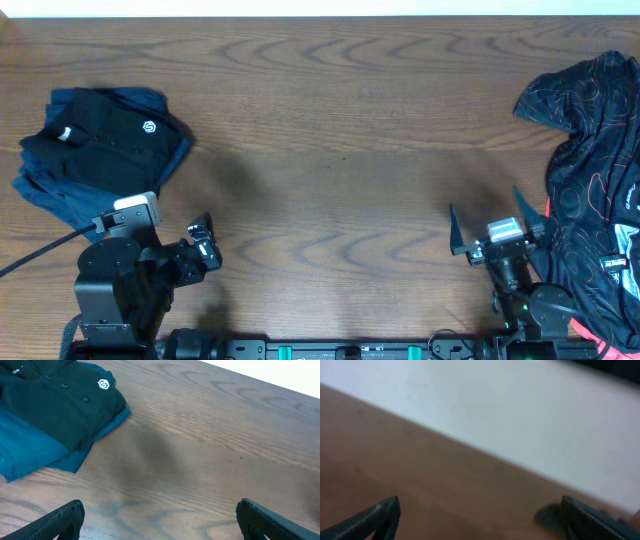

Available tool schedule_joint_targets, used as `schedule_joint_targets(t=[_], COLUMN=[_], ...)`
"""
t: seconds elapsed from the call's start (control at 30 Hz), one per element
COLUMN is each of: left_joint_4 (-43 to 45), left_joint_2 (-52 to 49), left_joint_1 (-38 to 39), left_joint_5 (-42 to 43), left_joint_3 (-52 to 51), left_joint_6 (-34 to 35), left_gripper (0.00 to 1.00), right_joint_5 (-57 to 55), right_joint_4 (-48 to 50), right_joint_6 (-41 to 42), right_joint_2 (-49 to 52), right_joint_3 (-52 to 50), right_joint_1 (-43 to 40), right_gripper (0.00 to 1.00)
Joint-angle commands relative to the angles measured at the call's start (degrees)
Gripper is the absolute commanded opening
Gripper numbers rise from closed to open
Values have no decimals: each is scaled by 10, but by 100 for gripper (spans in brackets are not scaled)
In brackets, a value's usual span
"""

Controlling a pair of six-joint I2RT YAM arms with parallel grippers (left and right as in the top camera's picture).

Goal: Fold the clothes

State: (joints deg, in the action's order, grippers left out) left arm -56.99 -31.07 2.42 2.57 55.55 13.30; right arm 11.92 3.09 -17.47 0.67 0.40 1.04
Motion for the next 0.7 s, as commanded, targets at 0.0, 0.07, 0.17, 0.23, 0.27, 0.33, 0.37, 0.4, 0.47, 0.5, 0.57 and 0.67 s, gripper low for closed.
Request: schedule_joint_targets(t=[0.0, 0.07, 0.17, 0.23, 0.27, 0.33, 0.37, 0.4, 0.47, 0.5, 0.57, 0.67], left_joint_4=[0, 0, 0, 0, 0, 0, 0, 0, 0, 0, 0, 0], left_joint_2=[0, 0, 0, 0, 0, 0, 0, 0, 0, 0, 0, 0], left_joint_1=[-1, -1, -1, -1, -1, -1, -1, -1, -1, -1, -1, -1], left_joint_5=[-7, -7, -7, -7, -7, -7, -7, -7, -7, -7, -7, -7], left_joint_3=[-3, -3, -3, -3, -3, -3, -3, -3, -3, -3, -3, -3], left_joint_6=[1, 1, 1, 1, 1, 1, 1, 1, 1, 1, 1, 1], left_gripper=[98, 98, 98, 98, 98, 98, 98, 98, 98, 98, 98, 98], right_joint_5=[-5, -6, -5, -10, -15, -21, -26, -33, -56, -60, -63, -64], right_joint_4=[19, 4, -47, -67, -67, -67, -67, -67, -68, -68, -70, -70], right_joint_6=[-36, -36, -36, -13, -7, -7, -1, 9, 41, 48, 53, 53], right_joint_2=[-4, -4, -4, -4, -4, -4, -4, -4, -4, -4, -4, -4], right_joint_3=[-1, -1, -1, -1, -1, -1, -1, -1, -1, -1, -1, -1], right_joint_1=[1, 1, 1, 1, 1, 1, 1, 1, 0, -1, -1, -1], right_gripper=[99, 99, 99, 99, 99, 99, 99, 99, 99, 99, 99, 99])
